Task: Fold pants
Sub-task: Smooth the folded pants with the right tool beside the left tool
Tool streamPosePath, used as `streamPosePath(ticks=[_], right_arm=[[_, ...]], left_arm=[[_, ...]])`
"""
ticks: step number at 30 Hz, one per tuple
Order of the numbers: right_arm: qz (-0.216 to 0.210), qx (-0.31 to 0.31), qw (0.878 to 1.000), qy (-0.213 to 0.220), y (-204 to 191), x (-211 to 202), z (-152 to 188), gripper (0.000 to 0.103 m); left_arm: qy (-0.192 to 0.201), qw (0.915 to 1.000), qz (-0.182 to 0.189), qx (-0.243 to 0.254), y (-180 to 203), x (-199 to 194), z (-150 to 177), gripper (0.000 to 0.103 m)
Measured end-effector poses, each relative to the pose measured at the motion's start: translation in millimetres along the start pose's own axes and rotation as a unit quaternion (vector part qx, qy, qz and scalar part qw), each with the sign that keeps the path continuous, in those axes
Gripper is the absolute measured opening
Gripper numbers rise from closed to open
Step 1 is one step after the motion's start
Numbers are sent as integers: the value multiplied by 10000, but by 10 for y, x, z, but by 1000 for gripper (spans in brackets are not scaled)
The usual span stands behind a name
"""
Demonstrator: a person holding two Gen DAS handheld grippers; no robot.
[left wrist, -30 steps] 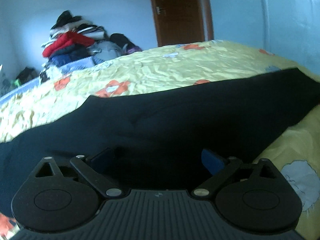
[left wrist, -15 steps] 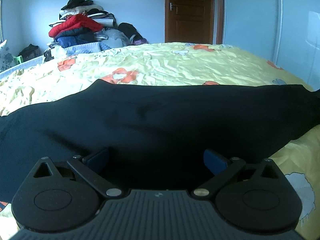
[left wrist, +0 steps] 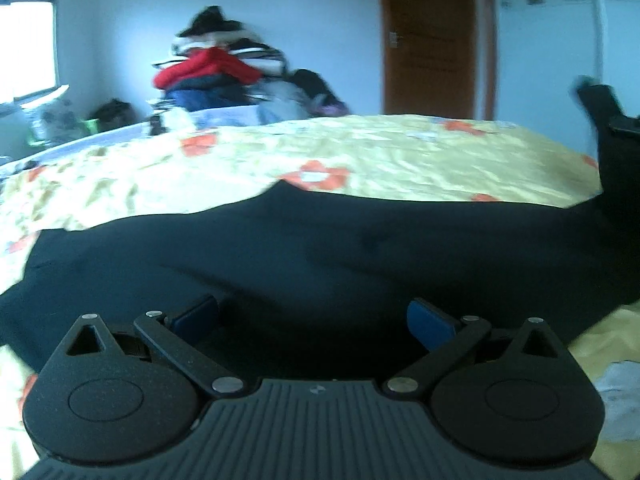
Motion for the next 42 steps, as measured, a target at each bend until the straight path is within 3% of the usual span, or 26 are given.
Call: streamPosePath(ticks=[4, 7, 9, 10, 11, 12, 16, 18, 20, 22, 24, 25, 26, 28, 30, 33, 37, 40, 42], right_arm=[[-711, -2, 9954, -637, -350, 660, 272, 13], [-1151, -183, 9796, -1636, -629, 1167, 663, 17], [-877, -592, 9667, -2331, -780, 1387, 952, 35], [-776, -799, 9612, -2523, -830, 1427, 1042, 53], [-775, -1031, 9573, -2586, -877, 1421, 1086, 64], [-858, -1272, 9555, -2521, -926, 1359, 1095, 67], [-664, -1548, 9616, -2166, -852, 990, 858, 69], [-183, -1560, 9720, -1745, -740, 767, 677, 77], [685, -1863, 9713, -1311, -612, 532, 471, 97], [1789, -2509, 9458, -1027, -502, 375, 362, 103], [2694, -3086, 9056, -1099, -414, 317, 367, 103], [2982, -3397, 8839, -1204, -380, 330, 410, 103], [3095, -3620, 8696, -1302, -363, 358, 465, 103], [3087, -3817, 8573, -1549, -293, 415, 587, 103], [2996, -3690, 8644, -1636, -219, 483, 676, 103], [2847, -3353, 8846, -1550, -123, 416, 695, 103], [2656, -2931, 9067, -1468, -6, 373, 685, 103], [2663, -3156, 9039, -1119, -132, 270, 593, 103], [2437, -3417, 9030, -917, -279, 288, 533, 103]], left_arm=[[-148, 9974, 12, -702, -240, 34, -7, 103], [-209, 9945, 70, -1028, -348, 53, -11, 103], [-236, 9938, 101, -1079, -368, 56, -7, 103], [-237, 9940, 96, -1068, -362, 50, 0, 103], [-246, 9942, 80, -1042, -354, 51, 4, 103], [-258, 9944, 83, -1017, -346, 52, 9, 103], [-327, 9957, -21, -870, -308, 87, 17, 103], [-327, 9958, -30, -851, -301, 89, 18, 103], [-301, 9957, -36, -870, -298, 82, 14, 103], [-244, 9960, -119, -847, -272, 54, -10, 102], [-199, 9967, -154, -771, -206, 26, -78, 102], [-146, 9973, -82, -712, -145, 9, -130, 102], [-83, 9979, 16, -640, -78, -11, -187, 102], [67, 9990, 203, -392, 103, -25, -306, 102], [108, 9993, 337, -85, 293, 9, -388, 103], [-23, 9979, 472, 443, 596, 154, -417, 103], [-436, 9905, 279, 1271, 881, 378, -164, 103], [-100, 9892, 292, 1430, 926, 263, -52, 103], [126, 9870, 260, 1579, 959, 211, -68, 103]])
Point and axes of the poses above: each gripper's, at about its wrist camera, not at the fingertips, and x roughly the way its jaws point, y to its right, z to its underside, the point moved 4 cm from there along x, roughly the way its jaws point, and after that the axes turned 9 degrees about -x, right-handed, at the moved point
